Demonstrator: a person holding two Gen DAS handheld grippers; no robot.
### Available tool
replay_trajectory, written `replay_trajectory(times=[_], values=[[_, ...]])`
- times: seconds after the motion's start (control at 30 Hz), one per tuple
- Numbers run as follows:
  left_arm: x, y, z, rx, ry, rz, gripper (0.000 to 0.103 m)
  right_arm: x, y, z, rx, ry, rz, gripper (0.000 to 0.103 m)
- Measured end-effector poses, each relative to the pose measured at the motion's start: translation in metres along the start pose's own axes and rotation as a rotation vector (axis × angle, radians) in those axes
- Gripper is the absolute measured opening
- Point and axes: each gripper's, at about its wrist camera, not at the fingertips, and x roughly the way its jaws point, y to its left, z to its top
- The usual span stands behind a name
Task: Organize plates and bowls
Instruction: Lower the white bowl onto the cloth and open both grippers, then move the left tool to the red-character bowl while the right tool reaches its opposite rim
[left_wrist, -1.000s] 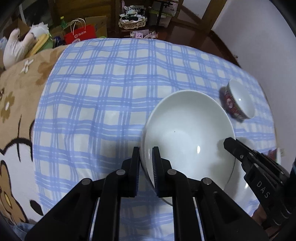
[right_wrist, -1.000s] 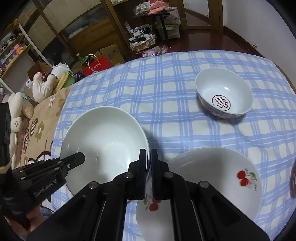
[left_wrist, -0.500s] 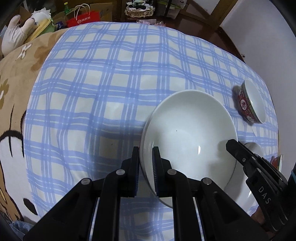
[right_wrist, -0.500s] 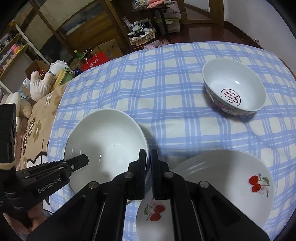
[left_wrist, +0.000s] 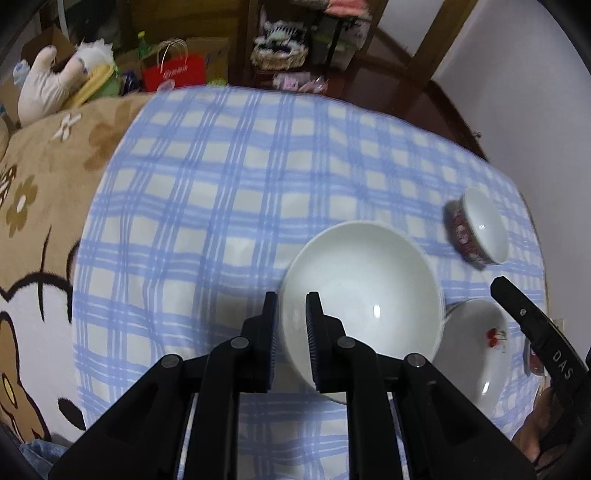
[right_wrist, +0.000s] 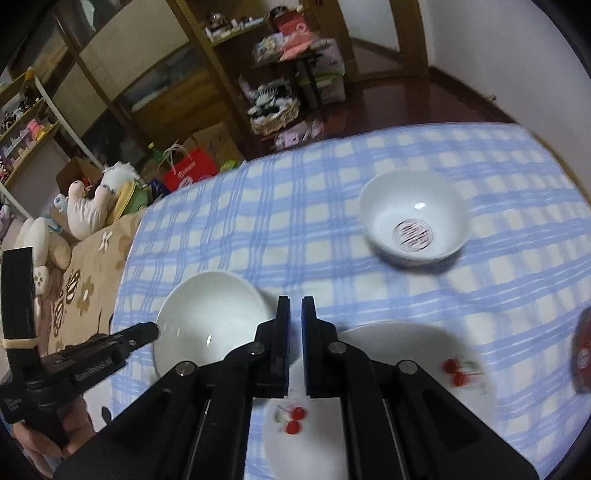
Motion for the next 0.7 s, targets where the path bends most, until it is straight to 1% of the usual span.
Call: replay_trajectory(times=[0.07,0.13,0.17,0.2,0.23,0.3,0.37,0.4,0.43,0.47,0.5,0.57,0.6,0.63,0.7], values=[[-0.009,-0.005,0.001,0.012,-0.023,-0.015,0.017,-0.013,-0.006,0.002,-0.018,-0.016,-0.029,0.011],[-0.018,-0.01,0.003,0.02,-0.044,-0.027,0.019,-0.024,-0.012,0.003,-0.028,-0.033,-0.053,0.03],[-0.02,-0.013,0.004,0.021,-0.052,-0.03,0.019,-0.029,-0.015,0.003,-0.031,-0.042,-0.059,0.034],[-0.023,-0.015,0.004,0.023,-0.058,-0.033,0.02,-0.035,-0.02,0.003,-0.033,-0.055,-0.065,0.04],[-0.026,-0.017,0.004,0.029,-0.065,-0.038,0.023,-0.04,-0.024,0.002,-0.036,-0.065,-0.069,0.045],[-0.031,-0.025,0.004,0.06,-0.08,-0.043,0.027,-0.049,-0.032,0.001,-0.036,-0.084,-0.076,0.046],[-0.036,-0.035,0.005,0.113,-0.1,-0.04,0.03,-0.057,-0.041,-0.001,-0.021,-0.097,-0.106,0.046],[-0.039,-0.041,0.007,0.141,-0.114,-0.032,0.035,-0.06,-0.046,-0.002,-0.016,-0.099,-0.115,0.049],[-0.042,-0.044,0.007,0.152,-0.125,-0.029,0.043,-0.064,-0.051,-0.003,-0.01,-0.099,-0.12,0.057],[-0.046,-0.048,0.007,0.163,-0.144,-0.031,0.048,-0.066,-0.055,-0.003,-0.007,-0.1,-0.125,0.06],[-0.05,-0.051,0.007,0.173,-0.162,-0.036,0.055,-0.069,-0.058,-0.004,-0.006,-0.105,-0.129,0.066],[-0.054,-0.056,0.006,0.191,-0.18,-0.041,0.06,-0.078,-0.065,-0.005,-0.009,-0.135,-0.145,0.071],[-0.055,-0.059,0.006,0.199,-0.179,-0.044,0.066,-0.081,-0.066,-0.005,-0.011,-0.146,-0.154,0.077],[-0.056,-0.061,0.006,0.202,-0.178,-0.048,0.072,-0.084,-0.069,-0.006,-0.012,-0.159,-0.16,0.086],[-0.057,-0.067,0.004,0.217,-0.176,-0.052,0.075,-0.093,-0.075,-0.005,-0.009,-0.19,-0.166,0.095]])
